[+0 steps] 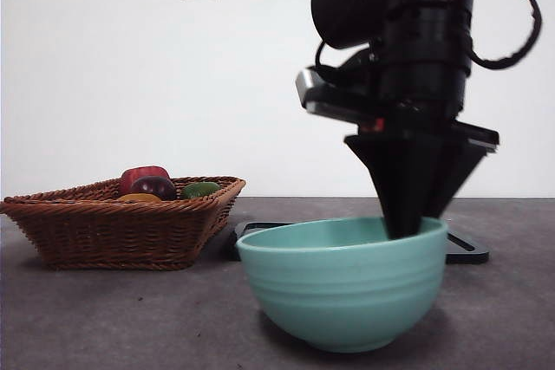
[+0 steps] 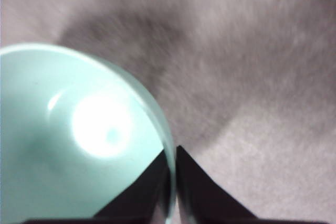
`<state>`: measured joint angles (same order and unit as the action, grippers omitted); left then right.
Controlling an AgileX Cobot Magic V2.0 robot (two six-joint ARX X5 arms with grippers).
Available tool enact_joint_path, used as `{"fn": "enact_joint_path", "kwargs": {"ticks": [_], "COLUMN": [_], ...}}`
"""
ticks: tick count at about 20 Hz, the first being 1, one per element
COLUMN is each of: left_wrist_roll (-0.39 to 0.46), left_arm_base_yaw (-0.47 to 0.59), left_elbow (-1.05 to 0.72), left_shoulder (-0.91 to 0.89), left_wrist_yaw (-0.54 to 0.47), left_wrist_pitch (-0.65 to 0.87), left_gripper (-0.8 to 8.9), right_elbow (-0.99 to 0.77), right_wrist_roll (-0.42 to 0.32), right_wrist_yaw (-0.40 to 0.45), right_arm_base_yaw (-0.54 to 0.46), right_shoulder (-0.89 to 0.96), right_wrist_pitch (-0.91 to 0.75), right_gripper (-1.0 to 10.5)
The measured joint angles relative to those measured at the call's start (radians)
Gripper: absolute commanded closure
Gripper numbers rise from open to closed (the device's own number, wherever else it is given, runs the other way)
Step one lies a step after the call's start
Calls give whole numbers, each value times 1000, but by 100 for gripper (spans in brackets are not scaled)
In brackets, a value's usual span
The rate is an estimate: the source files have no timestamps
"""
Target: Pick up the wifruite, put it on the bowl, pick up the plate, put it on desk
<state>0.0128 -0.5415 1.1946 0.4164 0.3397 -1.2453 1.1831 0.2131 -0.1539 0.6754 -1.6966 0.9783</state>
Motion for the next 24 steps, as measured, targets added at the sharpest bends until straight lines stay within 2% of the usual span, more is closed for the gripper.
{"fn": "enact_joint_path", "kwargs": {"ticks": [9, 10, 14, 17, 21, 24], "left_wrist_roll": [0, 0, 0, 0, 0, 0], "left_arm_base_yaw": [0, 0, 0, 0, 0, 0], "left_elbow": [0, 0, 0, 0, 0, 0], "left_shoulder": [0, 0, 0, 0, 0, 0], "left_wrist_yaw": [0, 0, 0, 0, 0, 0], "left_wrist_pitch": [0, 0, 0, 0, 0, 0], "left_gripper": [251, 251, 251, 251, 251, 251], "right_elbow": [-10, -10, -10, -10, -10, -10], "right_wrist_roll": [-7, -7, -7, -7, -7, -3], "right_wrist_yaw": [6, 14, 55, 123, 138, 140], "right_arm_base_yaw": [0, 0, 0, 0, 0, 0], "right_shoulder": [0, 0, 0, 10, 151, 315], "right_wrist_pitch": [-48, -48, -32, 22, 28, 59], "right_gripper": [934, 904, 637, 498, 407, 397]}}
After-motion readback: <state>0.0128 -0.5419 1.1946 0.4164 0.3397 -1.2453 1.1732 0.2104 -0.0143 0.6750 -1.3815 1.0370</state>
